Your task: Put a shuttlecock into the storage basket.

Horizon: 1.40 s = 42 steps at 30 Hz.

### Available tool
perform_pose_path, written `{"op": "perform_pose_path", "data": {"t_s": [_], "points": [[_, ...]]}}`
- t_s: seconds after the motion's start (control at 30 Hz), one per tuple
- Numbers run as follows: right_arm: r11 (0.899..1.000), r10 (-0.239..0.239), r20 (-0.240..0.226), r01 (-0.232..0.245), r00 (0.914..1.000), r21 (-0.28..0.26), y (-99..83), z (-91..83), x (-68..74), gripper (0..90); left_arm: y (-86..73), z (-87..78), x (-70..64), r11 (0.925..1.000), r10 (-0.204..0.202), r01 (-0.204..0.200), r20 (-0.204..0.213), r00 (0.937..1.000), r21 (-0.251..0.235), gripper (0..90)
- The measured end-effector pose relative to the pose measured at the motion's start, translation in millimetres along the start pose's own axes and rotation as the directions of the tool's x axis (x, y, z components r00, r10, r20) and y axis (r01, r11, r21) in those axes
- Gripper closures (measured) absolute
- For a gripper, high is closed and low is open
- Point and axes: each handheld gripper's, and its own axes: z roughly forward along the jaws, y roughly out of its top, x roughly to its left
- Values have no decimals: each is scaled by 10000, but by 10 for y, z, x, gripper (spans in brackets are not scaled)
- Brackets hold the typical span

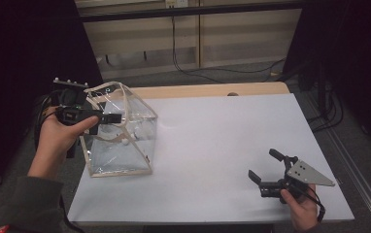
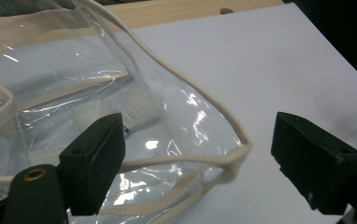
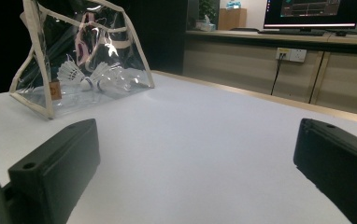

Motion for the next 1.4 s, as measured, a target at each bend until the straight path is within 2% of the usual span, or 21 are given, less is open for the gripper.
{"op": "perform_pose_path", "data": {"t_s": [0.23,0.33,0.5,0.63,0.7,0.93,1.07,1.4], "points": [[10000,-48,-83,48,10000,19,0,16,9,5,-42,-40,-28,9994,334,-334,362,9988,5,144],[10000,10,-37,-10,10000,-10,3,5,-2,5,-56,-40,-35,9994,338,-337,381,9987,-26,133],[10000,-19,-48,19,10000,-8,6,6,1,5,-79,-51,-29,9992,402,-403,661,9970,0,96],[10000,2,-81,-2,10000,-12,3,18,12,5,-116,-52,-22,9992,409,-410,690,9968,0,79],[10000,-21,-82,21,10000,-36,4,15,10,5,-132,-62,-14,9985,539,-545,629,9966,83,78],[10000,-17,-76,17,10000,-24,5,18,15,5,-186,-98,23,9988,481,-486,756,9960,51,63],[10000,-46,-85,46,10000,4,4,23,23,5,-212,-105,40,9981,600,-611,893,9942,106,58],[10000,-49,-74,49,10000,14,4,20,16,5,-286,-56,40,9976,637,-660,934,9936,212,60]]}}
